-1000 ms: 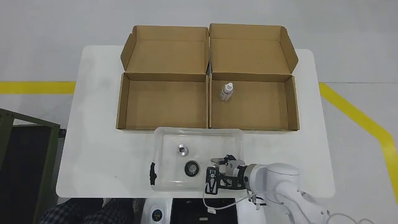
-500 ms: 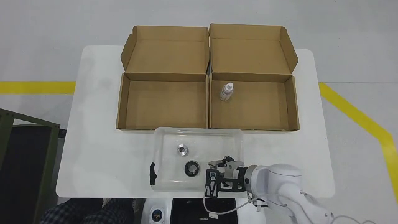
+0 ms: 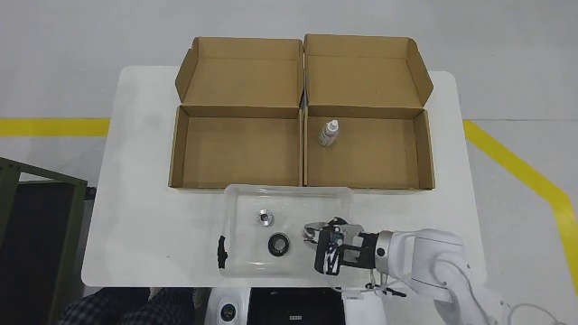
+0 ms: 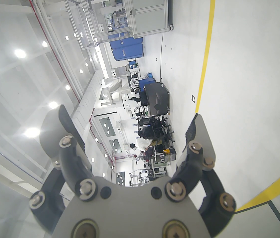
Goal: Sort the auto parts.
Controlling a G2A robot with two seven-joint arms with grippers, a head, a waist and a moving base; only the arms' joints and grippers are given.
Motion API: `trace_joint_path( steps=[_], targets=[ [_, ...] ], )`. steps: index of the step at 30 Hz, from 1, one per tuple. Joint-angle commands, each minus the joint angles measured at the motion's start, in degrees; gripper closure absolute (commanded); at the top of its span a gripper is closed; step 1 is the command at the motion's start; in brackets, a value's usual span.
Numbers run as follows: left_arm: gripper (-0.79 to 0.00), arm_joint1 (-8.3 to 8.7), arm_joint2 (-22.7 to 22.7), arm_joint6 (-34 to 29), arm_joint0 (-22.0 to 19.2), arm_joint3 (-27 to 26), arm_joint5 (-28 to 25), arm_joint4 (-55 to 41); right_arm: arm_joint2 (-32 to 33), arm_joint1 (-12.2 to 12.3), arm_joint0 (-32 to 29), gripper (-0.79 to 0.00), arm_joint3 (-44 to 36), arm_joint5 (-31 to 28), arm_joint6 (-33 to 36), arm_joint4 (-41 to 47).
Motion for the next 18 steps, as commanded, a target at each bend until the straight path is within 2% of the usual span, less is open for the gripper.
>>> trace_joint_path(
  steps=[1,8,18],
  targets=[
    [-0.785,0.00,0.00,0.00,0.00,0.00,0.00,0.00,1.48,0.16,-0.08,0.000,0.32,-0.30,-1.44,2.54],
    [-0.785,0.00,0.00,0.00,0.00,0.00,0.00,0.00,5.38,0.63,-0.09,0.000,1.11,-0.79,-4.15,8.58],
    [-0.785,0.00,0.00,0.00,0.00,0.00,0.00,0.00,7.23,0.99,0.70,0.000,1.20,-0.30,-5.14,12.66]
  ],
)
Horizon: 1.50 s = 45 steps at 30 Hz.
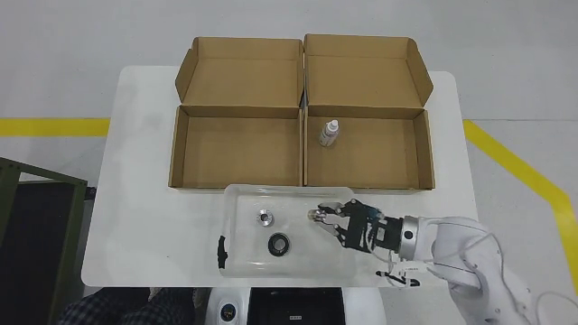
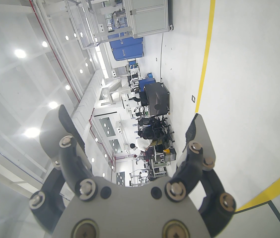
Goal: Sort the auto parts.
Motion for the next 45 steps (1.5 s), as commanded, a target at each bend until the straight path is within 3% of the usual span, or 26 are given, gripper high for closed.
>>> trace_joint_path(
  steps=[1,13,24,45],
  targets=[
    [-0.785,0.00,0.00,0.00,0.00,0.00,0.00,0.00,0.21,0.03,0.47,0.000,0.11,0.24,-0.21,1.08],
    [-0.785,0.00,0.00,0.00,0.00,0.00,0.00,0.00,0.14,-0.20,7.94,0.000,4.28,4.89,1.65,6.90],
    [-0.785,0.00,0.00,0.00,0.00,0.00,0.00,0.00,-2.35,-0.82,17.31,0.000,14.62,8.83,5.48,13.27],
    [-0.785,0.00,0.00,0.00,0.00,0.00,0.00,0.00,-7.33,-1.89,24.26,0.000,29.69,14.16,4.21,7.55]
  ],
)
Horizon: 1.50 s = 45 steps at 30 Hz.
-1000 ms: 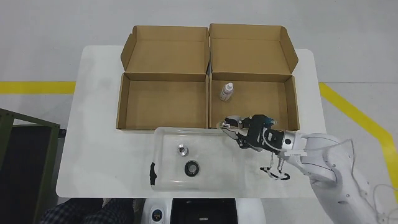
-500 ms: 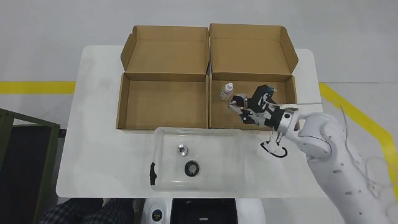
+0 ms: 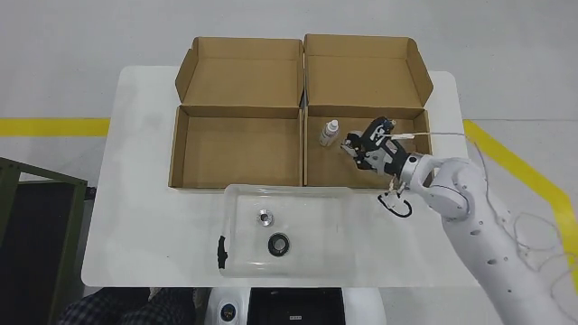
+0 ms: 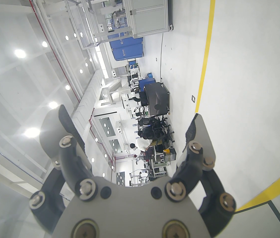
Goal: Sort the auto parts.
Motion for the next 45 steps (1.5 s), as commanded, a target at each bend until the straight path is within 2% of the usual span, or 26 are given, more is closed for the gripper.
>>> trace_joint_path(
  steps=[1,9,11,13,17,19,21,23,25,36,45],
  targets=[
    [-0.785,0.00,0.00,0.00,0.00,0.00,0.00,0.00,-0.53,-0.11,0.38,0.000,1.09,0.32,-0.47,-0.90],
    [-0.785,0.00,0.00,0.00,0.00,0.00,0.00,0.00,-2.10,-0.51,1.14,0.000,3.88,1.37,-2.29,-3.23],
    [-0.785,0.00,0.00,0.00,0.00,0.00,0.00,0.00,-2.44,-0.54,1.20,-0.157,4.05,1.27,-2.46,-4.38],
    [-0.785,0.00,0.00,0.00,0.00,0.00,0.00,0.00,-2.73,-0.58,1.07,-0.237,4.37,1.29,-2.95,-5.15],
    [-0.785,0.00,0.00,0.00,0.00,0.00,0.00,0.00,-3.02,-0.70,1.32,-0.268,5.11,1.31,-3.16,-5.31],
    [-0.785,0.00,0.00,0.00,0.00,0.00,0.00,0.00,-3.06,-0.73,1.35,-0.348,5.18,1.24,-3.22,-5.24],
    [-0.785,0.00,0.00,0.00,0.00,0.00,0.00,0.00,-2.94,-0.73,1.28,-0.385,4.96,1.27,-3.13,-5.20],
    [-0.785,0.00,0.00,0.00,0.00,0.00,0.00,0.00,-2.43,-0.64,0.98,-0.483,3.89,1.45,-3.14,-5.21],
    [-0.785,0.00,0.00,0.00,0.00,0.00,0.00,0.00,-1.51,-0.45,0.35,-0.517,2.31,1.40,-3.35,-5.49],
    [-0.785,0.00,0.00,0.00,0.00,0.00,0.00,0.00,4.93,1.14,-8.18,-0.579,-12.97,0.21,-2.75,-8.36],
    [-0.785,0.00,0.00,0.00,0.00,0.00,0.00,0.00,4.23,1.57,-14.68,-0.640,-23.31,-1.42,-2.84,-11.81]
  ],
)
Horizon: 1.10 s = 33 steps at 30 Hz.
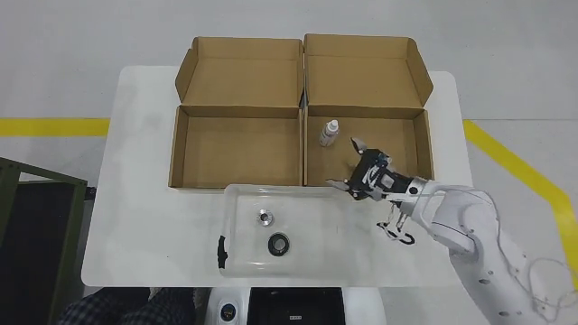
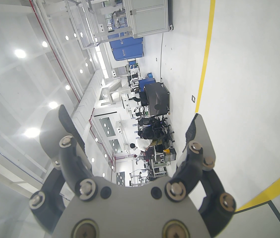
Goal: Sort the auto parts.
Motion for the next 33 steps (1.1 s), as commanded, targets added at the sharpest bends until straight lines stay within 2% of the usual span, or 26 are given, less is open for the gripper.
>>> trace_joint_path(
  steps=[1,11,14,26,33],
  targets=[
    [-0.785,0.00,0.00,0.00,0.00,0.00,0.00,0.00,-0.96,-0.01,-1.10,-0.640,-1.80,-0.09,-0.21,-1.27],
    [-0.785,0.00,0.00,0.00,0.00,0.00,0.00,0.00,-9.19,-0.54,-3.27,-0.646,-6.04,-0.72,-0.87,-8.30],
    [-0.785,0.00,0.00,0.00,0.00,0.00,0.00,0.00,-11.21,-0.73,-3.43,-0.625,-6.17,-0.73,-1.12,-9.51],
    [-0.785,0.00,0.00,0.00,0.00,0.00,0.00,0.00,-17.46,-1.45,-3.17,-0.576,-3.84,-0.53,-1.70,-13.55],
    [-0.785,0.00,0.00,0.00,0.00,0.00,0.00,0.00,-20.04,-1.80,-2.66,-0.585,-2.50,-0.92,-1.47,-15.23]
  ],
)
